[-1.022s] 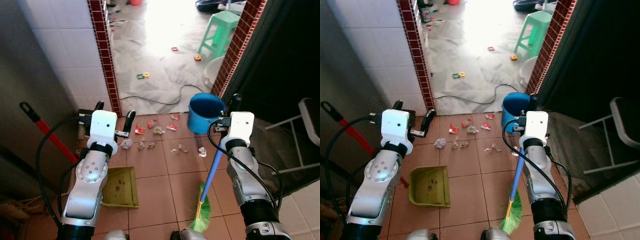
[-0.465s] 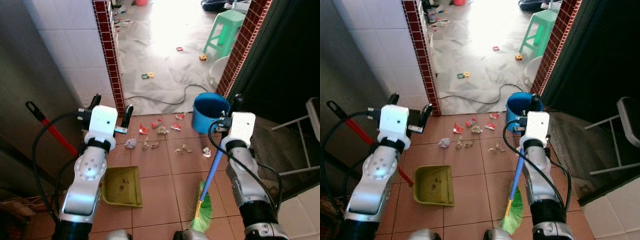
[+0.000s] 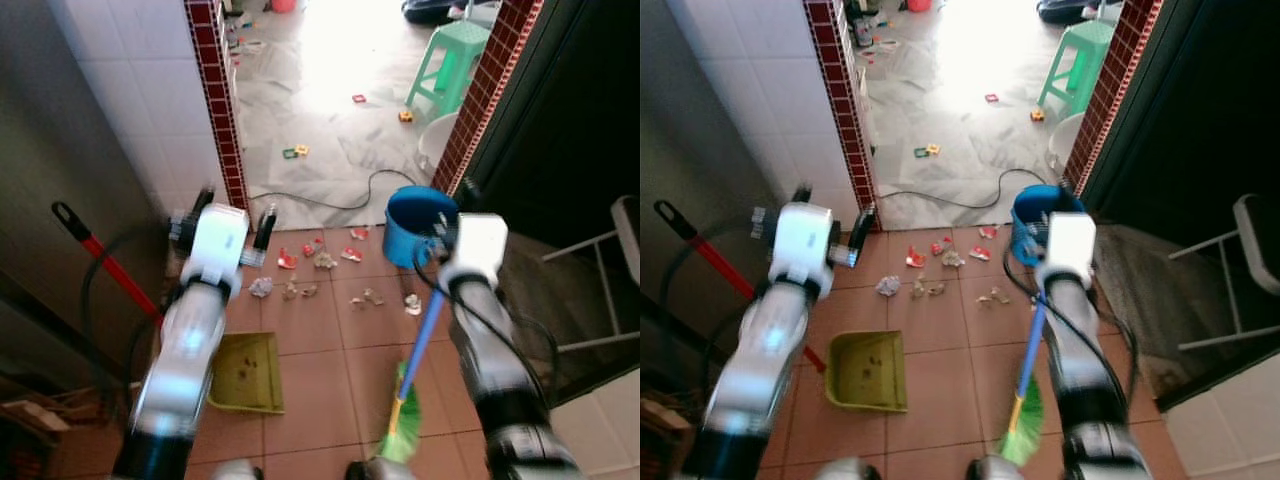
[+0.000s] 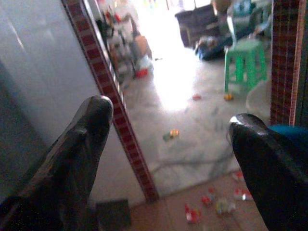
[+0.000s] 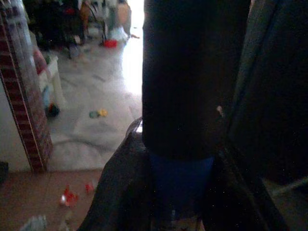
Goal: Sweep floor
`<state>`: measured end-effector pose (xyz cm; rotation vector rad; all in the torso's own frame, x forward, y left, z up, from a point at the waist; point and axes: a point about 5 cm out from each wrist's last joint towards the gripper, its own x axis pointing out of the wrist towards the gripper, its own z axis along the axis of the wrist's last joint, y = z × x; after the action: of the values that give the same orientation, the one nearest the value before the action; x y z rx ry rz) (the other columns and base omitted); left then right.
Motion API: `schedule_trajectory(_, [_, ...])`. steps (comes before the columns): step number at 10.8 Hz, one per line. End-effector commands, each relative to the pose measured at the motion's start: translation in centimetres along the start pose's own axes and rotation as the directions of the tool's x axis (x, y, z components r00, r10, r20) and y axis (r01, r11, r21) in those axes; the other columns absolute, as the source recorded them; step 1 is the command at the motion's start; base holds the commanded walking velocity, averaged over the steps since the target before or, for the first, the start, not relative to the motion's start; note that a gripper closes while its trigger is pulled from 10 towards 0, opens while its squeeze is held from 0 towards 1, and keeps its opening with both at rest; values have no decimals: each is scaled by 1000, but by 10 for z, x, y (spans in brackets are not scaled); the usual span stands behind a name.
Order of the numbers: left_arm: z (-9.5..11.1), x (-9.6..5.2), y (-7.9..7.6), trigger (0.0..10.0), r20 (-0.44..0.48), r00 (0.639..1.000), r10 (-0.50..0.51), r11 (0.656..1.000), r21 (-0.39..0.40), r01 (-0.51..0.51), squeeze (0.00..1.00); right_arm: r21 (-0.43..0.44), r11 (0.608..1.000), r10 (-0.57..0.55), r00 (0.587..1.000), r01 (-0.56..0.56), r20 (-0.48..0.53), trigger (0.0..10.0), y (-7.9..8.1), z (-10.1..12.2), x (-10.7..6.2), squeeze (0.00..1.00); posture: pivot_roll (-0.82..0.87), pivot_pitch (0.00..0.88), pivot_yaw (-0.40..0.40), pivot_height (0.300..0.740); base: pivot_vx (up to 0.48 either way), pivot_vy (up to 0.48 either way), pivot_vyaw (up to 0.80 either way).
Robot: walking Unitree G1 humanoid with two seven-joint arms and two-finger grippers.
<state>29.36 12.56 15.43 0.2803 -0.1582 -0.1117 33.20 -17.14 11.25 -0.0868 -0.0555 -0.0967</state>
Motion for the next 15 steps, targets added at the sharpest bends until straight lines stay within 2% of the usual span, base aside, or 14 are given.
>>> schedule_trajectory(1, [8, 7, -2, 10000, 34, 999, 6, 1000, 0, -6, 0, -5, 1000, 20, 995, -19, 97, 10000, 4, 23, 12, 0, 74, 0, -19, 740, 0, 0, 0])
schedule_trajectory(3, [9, 15, -14, 10000, 55, 998, -28, 999, -14, 29, 0, -11, 999, 35, 993, -34, 111, 10000, 9, 28, 18, 0, 55, 0, -34, 740, 0, 0, 0])
schedule_trajectory(4, [7, 16, -22, 10000, 51, 996, -70, 997, -22, 71, 0, -18, 999, 32, 993, -30, 110, 10000, 7, 28, 18, 0, 48, 0, -59, 740, 0, 0, 0])
schedule_trajectory(5, [2, 14, -22, 10000, 24, 998, -67, 996, -53, 68, 0, -18, 1000, 10, 995, -8, 97, 10000, 0, 22, 15, 0, 41, 0, -43, 740, 0, 0, 0])
schedule_trajectory(6, [-7, 11, -19, 10000, -10, 999, -37, 996, -75, 37, 0, -16, 1000, -10, 996, 12, 86, 10000, -6, 15, 12, 0, 36, 0, -37, 740, 0, 0, 0])
schedule_trajectory(7, [-18, 2, -10, 10000, -29, 1000, -10, 998, -64, 9, 0, -17, 999, -35, 996, 36, 78, 10000, -15, 9, 6, 0, 37, 0, -23, 740, 0, 0, 0])
schedule_trajectory(9, [-30, -12, 3, 10000, -69, 998, -11, 1000, -17, 9, 0, 0, 999, -50, 996, 50, 70, 10000, -20, 8, 0, 0, 31, 0, -9, 740, 0, 240, -309])
schedule_trajectory(11, [-26, -16, 11, 10000, -63, 998, -25, 999, 38, 28, 0, -3, 1000, -13, 998, 14, 67, 10000, -15, 7, -5, 0, 44, 8, -16, 740, 0, 480, -225])
schedule_trajectory(13, [-16, -18, 18, 10000, -55, 998, 41, 999, 28, -40, 0, 5, 1000, 9, 999, -9, 51, 10000, -9, 4, -10, 0, 81, 41, -31, 740, 0, 480, 0])
schedule_trajectory(15, [-15, -21, 15, 10000, -52, 998, 45, 999, 31, -43, 0, 20, 999, 47, 997, -48, 54, 10000, 0, 7, -8, 0, 86, 40, -34, 740, 0, 379, 0])
